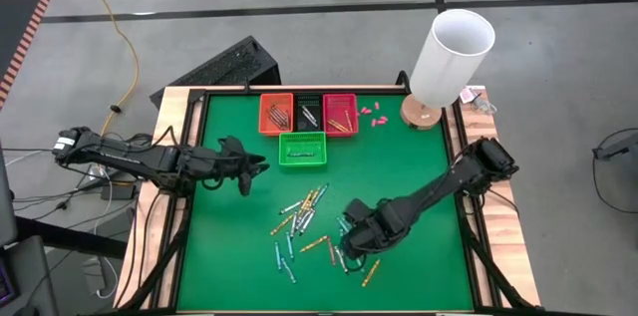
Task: Sort crayons
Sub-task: Put a red crayon in the orange basket
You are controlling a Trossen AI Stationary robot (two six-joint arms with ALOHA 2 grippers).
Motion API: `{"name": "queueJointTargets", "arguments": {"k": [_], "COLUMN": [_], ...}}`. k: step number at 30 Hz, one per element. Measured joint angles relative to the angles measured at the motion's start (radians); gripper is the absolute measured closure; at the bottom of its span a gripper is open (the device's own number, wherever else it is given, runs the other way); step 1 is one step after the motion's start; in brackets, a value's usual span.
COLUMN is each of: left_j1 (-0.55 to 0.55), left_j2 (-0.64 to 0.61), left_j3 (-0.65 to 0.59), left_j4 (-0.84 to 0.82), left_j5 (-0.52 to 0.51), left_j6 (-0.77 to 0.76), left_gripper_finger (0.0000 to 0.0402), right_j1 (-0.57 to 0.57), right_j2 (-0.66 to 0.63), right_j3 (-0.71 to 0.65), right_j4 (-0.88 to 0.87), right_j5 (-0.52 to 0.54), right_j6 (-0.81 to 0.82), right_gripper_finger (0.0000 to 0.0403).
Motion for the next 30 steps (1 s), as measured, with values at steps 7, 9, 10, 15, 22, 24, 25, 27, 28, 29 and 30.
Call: {"name": "queueJointTargets", "arguments": {"k": [7,9,10,15,22,24,25,27,28,29,30], "left_j1": [-0.028,-0.035,-0.038,-0.045,-0.045,-0.045,-0.045,-0.045,-0.045,-0.045,-0.045], "left_j2": [0.000,0.000,0.000,0.002,0.002,0.003,0.003,0.002,0.002,0.002,0.002], "left_j3": [0.000,0.000,0.000,-0.001,-0.032,-0.037,-0.037,-0.037,-0.037,-0.037,-0.037], "left_j4": [0.012,0.012,0.011,0.010,0.010,0.005,0.004,0.008,0.009,0.009,0.009], "left_j5": [-0.007,-0.020,-0.022,-0.029,-0.045,-0.046,-0.046,-0.045,-0.044,-0.044,-0.044], "left_j6": [0.026,0.029,0.035,0.040,0.032,0.019,0.015,0.008,0.008,0.007,0.007], "left_gripper_finger": [0.0271,0.0271,0.0271,0.0271,0.0271,0.0271,0.0271,0.0271,0.0271,0.0271,0.0271], "right_j1": [0.003,0.009,0.012,0.026,0.026,0.022,0.018,0.006,-0.002,-0.013,-0.024], "right_j2": [0.000,0.000,0.000,0.000,0.000,0.000,0.000,0.000,0.000,0.000,0.000], "right_j3": [0.000,0.000,0.000,0.000,0.000,0.000,0.000,0.000,0.000,0.000,0.000], "right_j4": [0.006,0.010,0.009,0.021,0.015,-0.004,-0.013,-0.020,-0.015,-0.009,-0.005], "right_j5": [-0.005,-0.003,0.001,0.013,0.013,-0.026,-0.044,-0.079,-0.091,-0.097,-0.103], "right_j6": [-0.026,-0.026,-0.027,-0.027,-0.112,-0.174,-0.201,-0.251,-0.276,-0.299,-0.315], "right_gripper_finger": [0.0237,0.0239,0.0239,0.0239,0.0239,0.0239,0.0239,0.0239,0.0239,0.0239,0.0239]}}
